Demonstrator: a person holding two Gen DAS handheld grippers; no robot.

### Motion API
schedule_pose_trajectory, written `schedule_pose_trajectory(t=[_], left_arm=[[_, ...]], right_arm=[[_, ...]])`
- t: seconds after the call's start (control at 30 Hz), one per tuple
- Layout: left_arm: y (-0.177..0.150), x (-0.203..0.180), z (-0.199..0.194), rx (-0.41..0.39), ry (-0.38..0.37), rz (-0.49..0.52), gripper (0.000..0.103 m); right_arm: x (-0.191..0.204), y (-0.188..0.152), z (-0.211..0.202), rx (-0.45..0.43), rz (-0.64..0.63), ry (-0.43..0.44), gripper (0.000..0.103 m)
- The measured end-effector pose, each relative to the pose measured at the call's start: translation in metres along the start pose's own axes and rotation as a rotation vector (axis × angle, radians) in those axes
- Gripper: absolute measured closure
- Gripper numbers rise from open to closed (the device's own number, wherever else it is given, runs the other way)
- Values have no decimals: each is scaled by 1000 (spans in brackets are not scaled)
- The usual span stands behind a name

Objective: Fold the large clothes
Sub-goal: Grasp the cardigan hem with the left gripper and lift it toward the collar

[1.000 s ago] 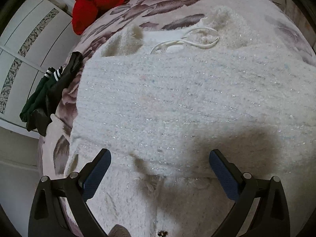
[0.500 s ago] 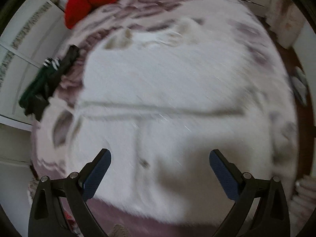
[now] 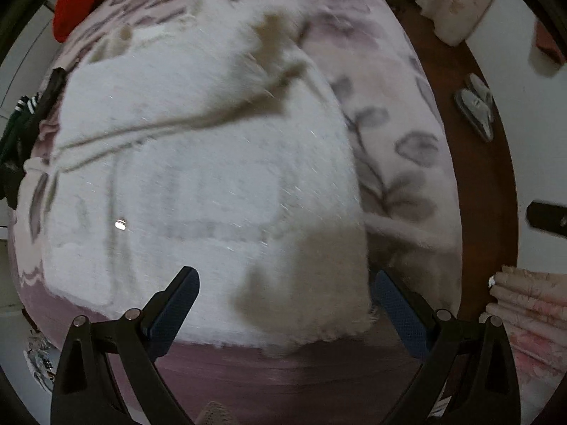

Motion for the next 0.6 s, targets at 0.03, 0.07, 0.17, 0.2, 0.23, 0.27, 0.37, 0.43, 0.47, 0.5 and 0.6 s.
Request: schedule_pose_trajectory(t=[0.03, 0.07, 0.17, 0.2, 0.23, 0.27, 0.37, 0.43, 0.47, 0.5, 0.6], left_arm=[[-3, -5, 6, 0, 20, 13, 0], [-6, -9, 12, 0, 43, 27, 0], [-17, -27, 40, 19, 165, 138, 0], [-20, -34, 48, 17, 223, 199, 0], [-23, -41, 55, 13, 261, 248, 0], [-26, -46, 60, 10, 290, 285, 0], [-25, -60, 74, -10, 402, 378, 0], [-21, -59, 81, 3, 453, 377, 0], [-20, -56, 83, 11, 462, 363, 0], [-19, -53, 80, 15, 472, 341, 0], [-23, -51, 62, -38, 503, 293, 2]], right_arm=[[-2, 0, 2, 3, 0, -8, 30], [-2, 2, 5, 6, -2, -13, 30], [-7, 6, 14, 21, -1, -28, 30], [-8, 8, 16, 25, 1, -33, 30], [-10, 9, 17, 30, 5, -35, 30], [-11, 11, 19, 35, 13, -34, 30], [-16, 18, 24, 48, 30, -29, 30], [-17, 23, 25, 50, 32, -37, 30], [-18, 25, 25, 51, 34, -41, 30], [-18, 28, 24, 51, 35, -38, 30], [-17, 33, 21, 44, 33, -35, 30]])
Point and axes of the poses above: each gripper's, at about its wrist camera, not at the fingertips, and z roughly the way its jaws point, x to its left, y to its top, the point moved 2 cm from there along z, roughly the way its jaws point, and after that the axes turned 14 degrees about -y, right-handed, at the moved point
